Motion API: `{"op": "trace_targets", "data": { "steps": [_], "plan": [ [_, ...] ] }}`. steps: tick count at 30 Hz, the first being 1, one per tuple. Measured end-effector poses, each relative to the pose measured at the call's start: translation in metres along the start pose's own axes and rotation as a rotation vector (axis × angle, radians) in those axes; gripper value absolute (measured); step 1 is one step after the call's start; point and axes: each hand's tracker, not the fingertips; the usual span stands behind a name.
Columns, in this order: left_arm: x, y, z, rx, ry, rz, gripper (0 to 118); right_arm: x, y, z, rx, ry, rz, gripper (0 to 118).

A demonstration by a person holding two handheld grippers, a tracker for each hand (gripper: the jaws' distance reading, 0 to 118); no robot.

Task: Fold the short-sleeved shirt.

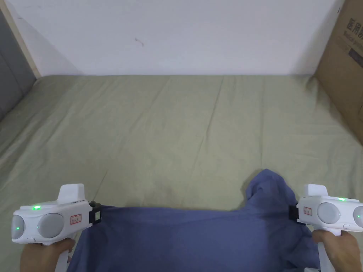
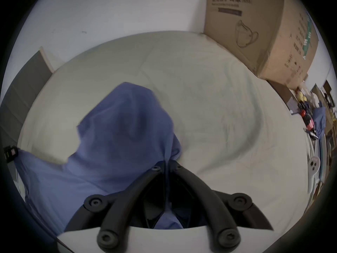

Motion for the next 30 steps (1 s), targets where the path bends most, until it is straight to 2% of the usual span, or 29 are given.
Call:
{"op": "trace_targets", "data": {
  "steps": [4, 11, 14, 17, 25, 30],
  "plan": [
    [-0.003, -0.006, 0.009, 0.007, 0.001, 0.036, 1, -0.009, -0.007, 0.049, 0.092, 0.004, 0.010, 2],
    [-0.009, -0.017, 0.054, 0.033, 0.017, 0.064, 1, -0.007, -0.036, 0.179, 0.277, 0.122, 0.004, 2],
    [-0.017, -0.027, 0.078, 0.046, 0.020, 0.068, 1, 0.000, -0.054, 0.224, 0.316, 0.193, -0.010, 2],
    [-0.020, -0.045, 0.105, 0.054, 0.014, 0.063, 1, 0.002, -0.080, 0.258, 0.333, 0.210, 0.008, 2],
    [-0.027, -0.122, 0.140, 0.011, 0.013, 0.039, 1, 0.006, -0.163, 0.291, 0.301, 0.214, 0.016, 2],
    [-0.029, -0.168, 0.134, -0.047, 0.022, 0.033, 1, 0.017, -0.215, 0.260, 0.193, 0.163, -0.029, 2]
  ]
}}
